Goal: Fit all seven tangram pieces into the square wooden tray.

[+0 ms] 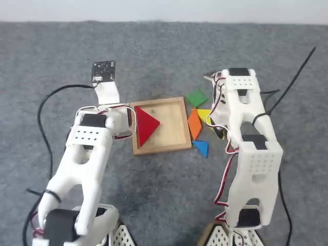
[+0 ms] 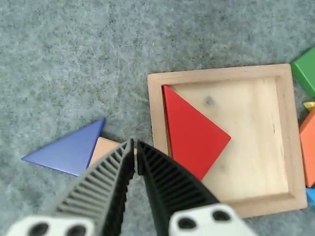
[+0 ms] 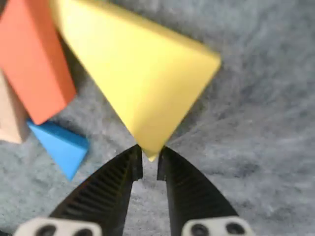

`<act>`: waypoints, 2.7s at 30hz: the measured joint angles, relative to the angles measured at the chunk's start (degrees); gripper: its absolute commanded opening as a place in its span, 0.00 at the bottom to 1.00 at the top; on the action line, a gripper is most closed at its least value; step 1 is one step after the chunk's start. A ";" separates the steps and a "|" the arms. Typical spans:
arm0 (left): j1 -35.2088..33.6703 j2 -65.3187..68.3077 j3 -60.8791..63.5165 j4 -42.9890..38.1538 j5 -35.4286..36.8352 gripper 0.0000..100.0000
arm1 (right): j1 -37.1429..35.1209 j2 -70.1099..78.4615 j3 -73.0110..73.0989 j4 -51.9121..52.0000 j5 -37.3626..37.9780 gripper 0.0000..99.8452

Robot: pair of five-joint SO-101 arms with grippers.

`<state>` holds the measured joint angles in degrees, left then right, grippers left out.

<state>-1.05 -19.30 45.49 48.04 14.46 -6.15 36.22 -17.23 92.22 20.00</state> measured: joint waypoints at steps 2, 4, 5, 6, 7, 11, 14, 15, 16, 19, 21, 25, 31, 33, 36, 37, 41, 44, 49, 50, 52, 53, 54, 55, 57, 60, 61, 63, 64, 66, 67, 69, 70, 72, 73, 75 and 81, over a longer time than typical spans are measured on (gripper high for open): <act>0.00 0.00 0.00 0.00 0.00 0.02 | -0.09 -0.70 0.00 0.00 1.23 0.08; 0.00 0.00 0.00 0.00 0.00 0.02 | -0.09 -0.88 0.00 0.44 4.84 0.15; 0.00 0.00 0.00 0.00 0.00 0.02 | -0.09 -0.88 0.00 0.97 6.95 0.19; 0.00 0.00 0.00 0.00 0.00 0.02 | -0.09 -1.32 0.09 1.32 9.14 0.23; 0.00 0.00 0.00 0.00 0.00 0.02 | -0.09 -2.20 0.09 1.41 11.25 0.26; 0.00 0.00 0.00 0.00 0.00 0.02 | -0.35 -6.15 0.09 1.41 18.55 0.30; 0.00 0.00 0.00 0.00 0.00 0.02 | -1.93 -6.59 0.09 0.97 21.36 0.31; 0.00 0.00 0.00 0.00 0.00 0.02 | -2.73 -6.59 0.09 0.18 21.89 0.31; 0.00 0.00 0.00 0.00 0.00 0.02 | -3.60 -6.59 0.09 -0.70 22.15 0.31; 0.00 0.00 0.00 0.00 0.00 0.02 | -6.07 -6.68 1.41 -4.48 22.68 0.31; 0.00 0.00 0.00 0.00 0.00 0.02 | -6.95 -6.24 2.55 -6.33 23.21 0.31; 0.00 0.00 0.00 0.00 0.00 0.02 | -7.03 -4.22 2.81 -8.97 23.91 0.31; 0.00 0.00 0.00 0.00 0.00 0.02 | -5.98 -0.44 2.81 -11.96 24.35 0.31; 0.00 0.00 0.00 0.00 0.00 0.02 | -5.63 0.35 2.81 -12.92 24.44 0.31; 0.00 0.00 0.00 0.00 0.00 0.02 | -5.63 0.53 2.81 -13.19 24.97 0.31; 0.00 0.00 0.00 0.00 0.00 0.02 | -5.54 0.53 2.81 -13.19 25.58 0.31; 0.00 0.00 0.00 0.00 0.00 0.02 | -5.54 0.53 2.81 -13.19 26.73 0.30; 0.00 0.00 0.00 0.00 0.00 0.02 | -5.54 0.53 2.81 -13.19 26.90 0.30; 0.00 0.00 0.00 0.00 0.00 0.02 | -5.54 0.53 2.81 -13.19 26.90 0.24; 0.00 0.00 0.00 0.00 0.00 0.02 | -5.54 0.53 2.81 -13.19 26.90 0.21; 0.00 0.00 0.00 0.00 0.00 0.02 | -5.10 0.53 2.73 -13.54 26.90 0.18; 0.00 0.00 0.00 0.00 0.00 0.02 | -5.01 0.53 2.73 -13.63 26.90 0.17; 0.00 0.00 0.00 0.00 0.00 0.02 | -4.84 0.53 2.64 -13.63 26.90 0.17; 0.00 0.00 0.00 0.00 0.00 0.02 | -4.84 0.44 2.64 -13.63 26.90 0.17; 0.00 0.00 0.00 0.00 0.00 0.02 | -4.75 0.44 2.64 -13.63 26.90 0.17; 0.00 0.00 0.00 0.00 0.00 0.02 | -4.66 0.44 2.64 -13.63 26.90 0.17; 0.00 0.00 0.00 0.00 0.00 0.02 | -4.66 0.44 2.64 -13.63 26.90 0.17; 0.00 0.00 0.00 0.00 0.00 0.02 | -4.66 0.35 2.64 -13.36 26.81 0.17; 0.00 0.00 0.00 0.00 0.00 0.02 | -4.57 0.35 2.37 -13.63 26.81 0.17; 0.00 0.00 0.00 0.00 0.00 0.02 | -4.31 0.35 2.46 -13.71 26.81 0.17; 0.00 0.00 0.00 0.00 0.00 0.02 | -4.13 0.35 2.46 -13.71 26.81 0.17; 0.00 0.00 0.00 0.00 0.00 0.02 | -4.13 0.35 2.11 -13.71 26.90 0.17; 0.00 0.00 0.00 0.00 0.00 0.02 | -4.13 0.35 2.11 -13.71 26.90 0.17; 0.00 0.00 0.00 0.00 0.00 0.02 | -4.13 0.35 2.11 -13.71 27.34 0.18; 0.00 0.00 0.00 0.00 0.00 0.02 | -4.13 0.35 2.11 -13.71 27.87 0.19; 0.00 0.00 0.00 0.00 0.00 0.02 | -4.13 0.26 2.11 -13.27 29.45 0.26; 0.00 0.00 0.00 0.00 0.00 0.02 | -4.75 0.18 2.29 -10.73 33.05 0.31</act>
<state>-1.05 -19.30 45.49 48.04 14.46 -10.90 36.40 -14.95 81.49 53.05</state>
